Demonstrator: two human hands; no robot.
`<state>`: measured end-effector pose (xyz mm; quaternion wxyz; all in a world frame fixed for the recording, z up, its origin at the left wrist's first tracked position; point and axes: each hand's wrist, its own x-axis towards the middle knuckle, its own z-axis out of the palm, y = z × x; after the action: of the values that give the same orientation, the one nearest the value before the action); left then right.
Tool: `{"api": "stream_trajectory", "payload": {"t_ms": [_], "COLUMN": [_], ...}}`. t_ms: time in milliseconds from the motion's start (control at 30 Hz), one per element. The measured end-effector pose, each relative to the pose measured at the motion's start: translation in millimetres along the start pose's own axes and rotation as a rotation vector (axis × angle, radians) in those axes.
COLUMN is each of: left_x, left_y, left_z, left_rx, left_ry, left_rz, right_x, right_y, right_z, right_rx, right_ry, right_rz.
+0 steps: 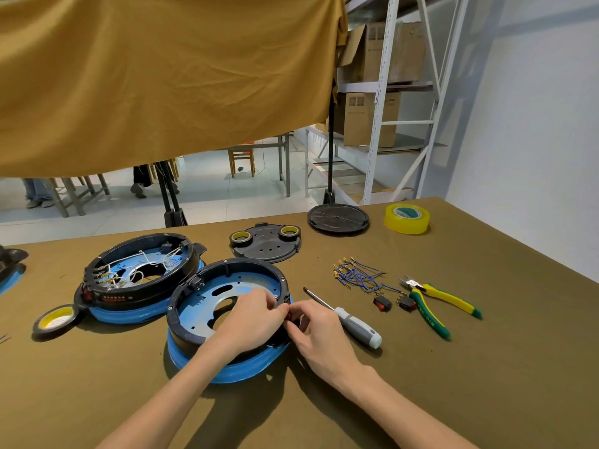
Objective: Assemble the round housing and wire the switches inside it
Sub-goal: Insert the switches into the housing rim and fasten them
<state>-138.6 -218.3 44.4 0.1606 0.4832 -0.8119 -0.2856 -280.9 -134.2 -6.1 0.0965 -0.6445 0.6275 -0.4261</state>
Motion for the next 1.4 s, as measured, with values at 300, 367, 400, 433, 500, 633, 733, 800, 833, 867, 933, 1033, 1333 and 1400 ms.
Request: {"api": "stream_trajectory", "payload": {"t_ms": [300,367,400,433,500,633,733,800,833,867,933,1033,1333,1400], "left_x": [2,2,2,2,2,1,-1,-2,-2,-1,0,-1,-12,-16], "left_y": [0,0,1,2,4,6,8,8,8,7,7,5,3,2], "left_z": [1,1,1,0,0,0,-1,-2,-2,-2,-2,-2,9,10], "left_rx": [0.044,0.042,0.044,0.052,0.077,0.103,0.118,0.098,0.087,0.078,0.063,0.042,0.127,0.143], "left_ry": [-0.027,-0.033,-0.033,-0.032,-0.032,-0.037,-0.022,-0.024,-0.027,-0.027,-0.017,0.041,0.25,0.281], "left_rz": [0.028,0.029,0.032,0.039,0.049,0.045,0.054,0.051,0.045,0.037,0.021,0.019,0.15,0.189], "right_x": [-10,-11,-11,-11,-11,-11,-8,-6,-5,-4,-3,0,3,1], "right_y": [-2,-2,-2,-1,-1,0,-2,-4,-4,-5,-8,-12,-13,-14], "right_z": [-3,0,1,2,3,4,1,0,-1,-1,-1,0,-1,-3], "right_rx": [0.028,0.042,0.051,0.062,0.081,0.045,0.014,-0.003,-0.01,-0.018,-0.047,-0.077,-0.036,-0.051], "right_ry": [-0.018,0.005,0.025,0.049,0.077,0.039,0.004,-0.027,-0.039,-0.05,-0.075,-0.09,-0.14,-0.145], "right_rz": [0.004,0.02,0.032,0.047,0.088,0.153,0.162,0.165,0.168,0.173,0.193,0.231,0.301,0.292]}}
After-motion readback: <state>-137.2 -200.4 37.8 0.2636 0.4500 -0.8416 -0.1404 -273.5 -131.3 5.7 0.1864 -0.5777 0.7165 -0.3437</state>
